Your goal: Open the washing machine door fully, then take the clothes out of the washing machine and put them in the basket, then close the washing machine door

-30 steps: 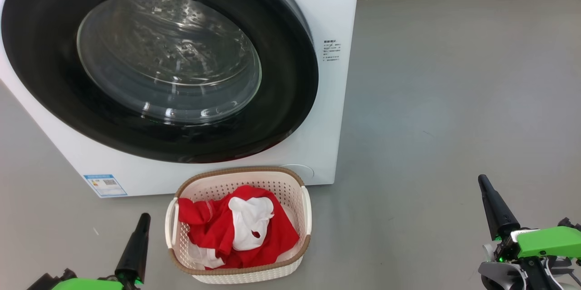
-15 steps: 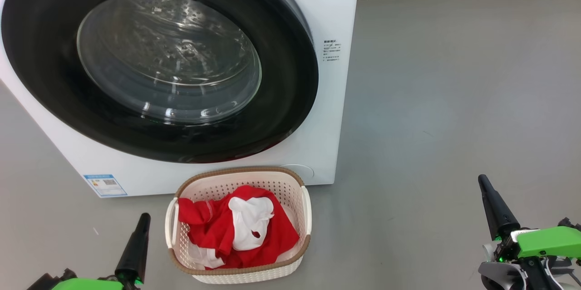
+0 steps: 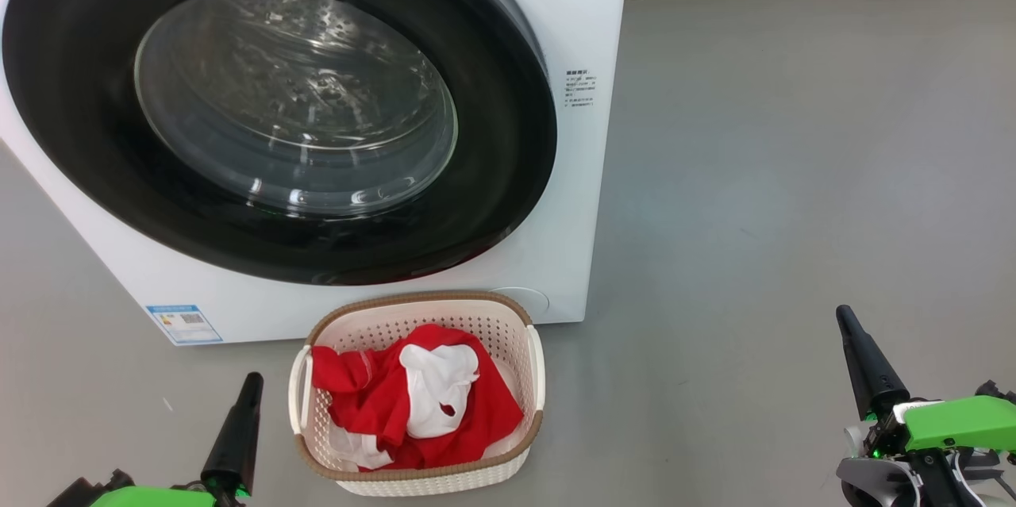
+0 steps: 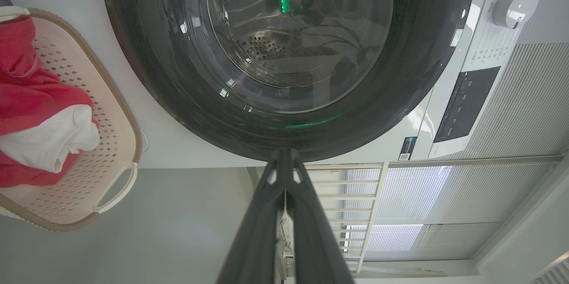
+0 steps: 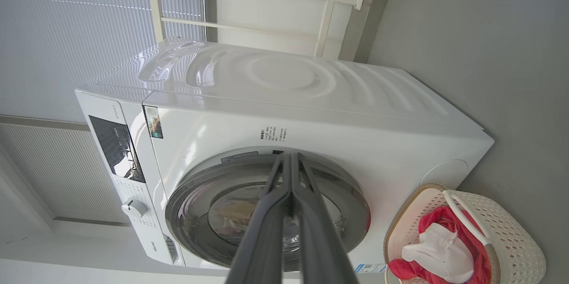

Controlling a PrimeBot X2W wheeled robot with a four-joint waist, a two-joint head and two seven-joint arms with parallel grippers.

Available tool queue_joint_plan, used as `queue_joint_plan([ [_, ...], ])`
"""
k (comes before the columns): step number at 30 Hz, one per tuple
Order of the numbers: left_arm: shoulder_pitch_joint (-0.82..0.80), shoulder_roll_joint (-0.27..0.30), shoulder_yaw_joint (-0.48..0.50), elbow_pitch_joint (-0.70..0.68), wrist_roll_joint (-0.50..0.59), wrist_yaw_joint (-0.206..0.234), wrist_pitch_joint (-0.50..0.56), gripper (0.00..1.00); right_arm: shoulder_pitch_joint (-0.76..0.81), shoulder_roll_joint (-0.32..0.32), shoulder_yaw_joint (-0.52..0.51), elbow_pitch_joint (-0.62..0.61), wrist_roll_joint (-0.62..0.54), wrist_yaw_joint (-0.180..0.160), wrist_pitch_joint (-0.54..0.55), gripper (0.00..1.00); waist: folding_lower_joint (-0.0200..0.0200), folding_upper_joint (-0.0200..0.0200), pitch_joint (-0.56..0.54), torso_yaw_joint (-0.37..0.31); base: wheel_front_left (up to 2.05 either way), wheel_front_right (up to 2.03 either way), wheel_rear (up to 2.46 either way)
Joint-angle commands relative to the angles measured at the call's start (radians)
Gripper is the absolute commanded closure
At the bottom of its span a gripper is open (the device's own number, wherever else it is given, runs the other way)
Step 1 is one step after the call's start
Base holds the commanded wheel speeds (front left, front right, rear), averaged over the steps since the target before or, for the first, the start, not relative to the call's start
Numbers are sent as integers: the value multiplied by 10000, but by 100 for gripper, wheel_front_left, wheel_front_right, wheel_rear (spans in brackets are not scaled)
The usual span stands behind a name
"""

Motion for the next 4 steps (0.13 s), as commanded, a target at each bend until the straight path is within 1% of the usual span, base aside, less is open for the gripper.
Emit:
queue_joint_plan([
  [1,-400,106,356,-248,-71,-69,72,100,-427,-82,175,-297,63,6,67,100,0,0,0,0,0,0,0],
  [4,-400,106,356,-248,-71,-69,72,100,-427,-82,176,-297,63,6,66,100,0,0,0,0,0,0,0],
])
